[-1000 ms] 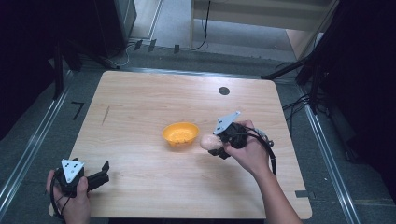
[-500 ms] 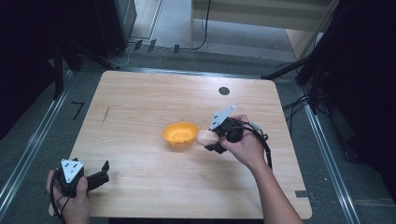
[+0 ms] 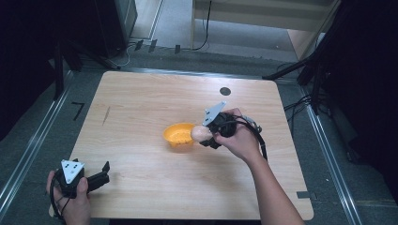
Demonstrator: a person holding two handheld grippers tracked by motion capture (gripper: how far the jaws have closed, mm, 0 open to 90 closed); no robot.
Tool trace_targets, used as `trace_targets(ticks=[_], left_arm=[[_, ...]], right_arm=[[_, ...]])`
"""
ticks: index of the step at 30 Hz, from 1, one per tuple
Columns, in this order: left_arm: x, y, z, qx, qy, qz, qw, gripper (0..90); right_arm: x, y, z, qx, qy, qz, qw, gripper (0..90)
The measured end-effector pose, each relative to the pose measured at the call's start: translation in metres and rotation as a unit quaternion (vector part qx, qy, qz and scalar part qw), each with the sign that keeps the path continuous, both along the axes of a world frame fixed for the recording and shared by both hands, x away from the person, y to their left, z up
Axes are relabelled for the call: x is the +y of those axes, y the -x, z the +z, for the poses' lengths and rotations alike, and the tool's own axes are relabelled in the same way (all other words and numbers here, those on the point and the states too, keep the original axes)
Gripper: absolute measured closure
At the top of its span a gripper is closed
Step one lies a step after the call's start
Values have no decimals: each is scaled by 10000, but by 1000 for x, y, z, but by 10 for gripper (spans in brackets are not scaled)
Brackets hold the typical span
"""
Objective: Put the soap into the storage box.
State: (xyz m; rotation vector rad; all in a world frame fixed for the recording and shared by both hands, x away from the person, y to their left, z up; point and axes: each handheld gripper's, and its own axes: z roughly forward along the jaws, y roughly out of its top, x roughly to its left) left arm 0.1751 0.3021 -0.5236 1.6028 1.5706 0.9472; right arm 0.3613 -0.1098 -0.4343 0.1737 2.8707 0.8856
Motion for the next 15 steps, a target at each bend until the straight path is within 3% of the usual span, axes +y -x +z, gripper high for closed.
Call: trace_targets(ticks=[5,11,15], left_arm=[[0,0,0,-4,18,1,10000,0],[0,0,0,-9,29,8,10000,0],[1,0,0,-16,42,-3,10000,0]], right_arm=[[8,-5,0,-7,75,212,9997,333],[14,-12,-1,-30,-107,312,9995,333],[22,-15,-2,43,37,495,9988,332]])
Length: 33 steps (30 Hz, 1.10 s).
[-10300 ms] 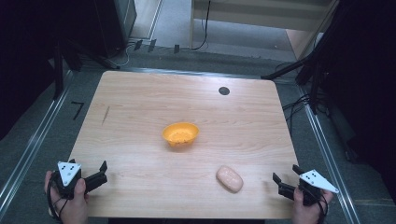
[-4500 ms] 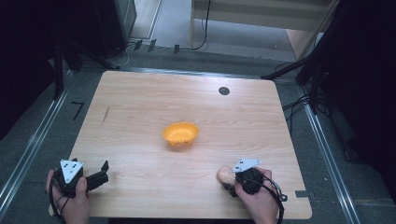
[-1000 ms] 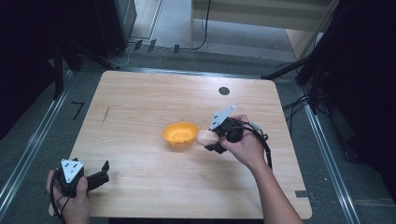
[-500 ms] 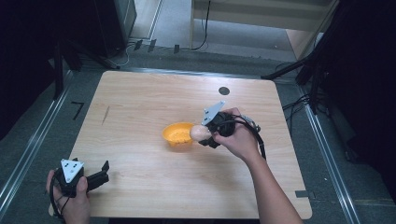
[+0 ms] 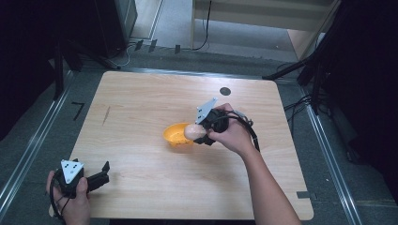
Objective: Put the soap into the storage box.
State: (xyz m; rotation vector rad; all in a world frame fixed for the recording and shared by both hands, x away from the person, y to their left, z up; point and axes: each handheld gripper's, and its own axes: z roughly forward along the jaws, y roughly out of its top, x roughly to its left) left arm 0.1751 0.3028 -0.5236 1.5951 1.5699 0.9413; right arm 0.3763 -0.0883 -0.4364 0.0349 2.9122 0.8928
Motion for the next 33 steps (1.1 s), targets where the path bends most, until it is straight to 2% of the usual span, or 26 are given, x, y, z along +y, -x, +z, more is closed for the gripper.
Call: trace_targets(ticks=[6,14,19,23,27,33], left_arm=[[0,0,0,5,16,-16,10000,0],[1,0,0,-5,5,-25,10000,0],[1,0,0,-23,19,-26,10000,0],[1,0,0,-20,34,-24,10000,0],[1,0,0,-20,43,-21,10000,0],[1,0,0,-21,56,-22,10000,0]], right_arm=[[11,-5,0,25,34,122,9999,332],[24,-13,-3,23,203,307,9993,332],[30,-16,-6,75,143,392,9991,332],[36,-18,-8,113,269,458,9985,332],[44,-20,-6,104,230,526,9983,332],[51,-23,-11,183,259,565,9979,332]])
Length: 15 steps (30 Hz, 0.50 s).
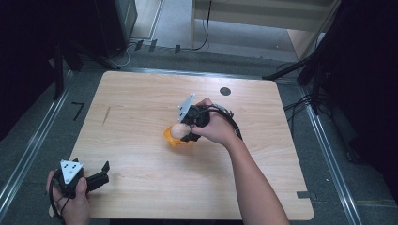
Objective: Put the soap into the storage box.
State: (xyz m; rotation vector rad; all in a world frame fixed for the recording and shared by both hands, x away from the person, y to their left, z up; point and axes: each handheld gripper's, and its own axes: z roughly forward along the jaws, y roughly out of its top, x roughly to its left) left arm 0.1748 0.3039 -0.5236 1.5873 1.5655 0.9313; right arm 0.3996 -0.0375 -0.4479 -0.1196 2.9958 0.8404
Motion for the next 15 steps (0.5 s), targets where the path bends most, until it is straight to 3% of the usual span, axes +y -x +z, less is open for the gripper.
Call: trace_targets(ticks=[15], left_arm=[[1,0,0,-17,46,5,10000,0]], right_arm=[[6,-7,-5,48,25,45,10000,329]])
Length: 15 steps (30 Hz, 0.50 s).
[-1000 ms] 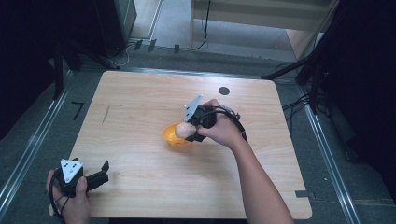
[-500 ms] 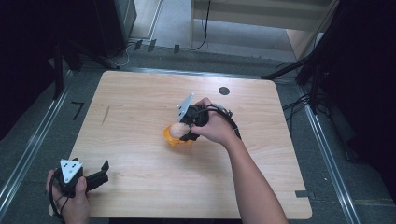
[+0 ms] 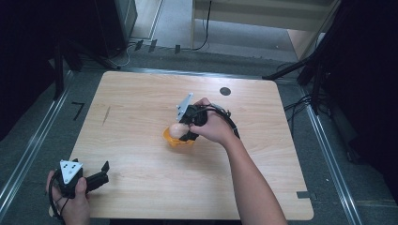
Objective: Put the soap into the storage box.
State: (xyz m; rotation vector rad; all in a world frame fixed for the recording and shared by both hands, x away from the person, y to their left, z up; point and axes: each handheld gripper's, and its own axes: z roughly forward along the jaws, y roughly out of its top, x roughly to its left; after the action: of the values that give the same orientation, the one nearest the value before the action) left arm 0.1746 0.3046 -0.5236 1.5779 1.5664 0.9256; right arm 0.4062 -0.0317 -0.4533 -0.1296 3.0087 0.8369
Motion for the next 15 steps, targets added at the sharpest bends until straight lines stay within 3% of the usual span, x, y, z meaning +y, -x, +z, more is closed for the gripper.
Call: trace_targets(ticks=[8,15], left_arm=[[0,0,0,-8,15,-6,10000,0],[0,0,0,-13,11,-17,10000,0]], right_arm=[[-3,-3,11,22,-198,-140,9997,337],[-17,-1,7,89,-280,-283,9992,335]])
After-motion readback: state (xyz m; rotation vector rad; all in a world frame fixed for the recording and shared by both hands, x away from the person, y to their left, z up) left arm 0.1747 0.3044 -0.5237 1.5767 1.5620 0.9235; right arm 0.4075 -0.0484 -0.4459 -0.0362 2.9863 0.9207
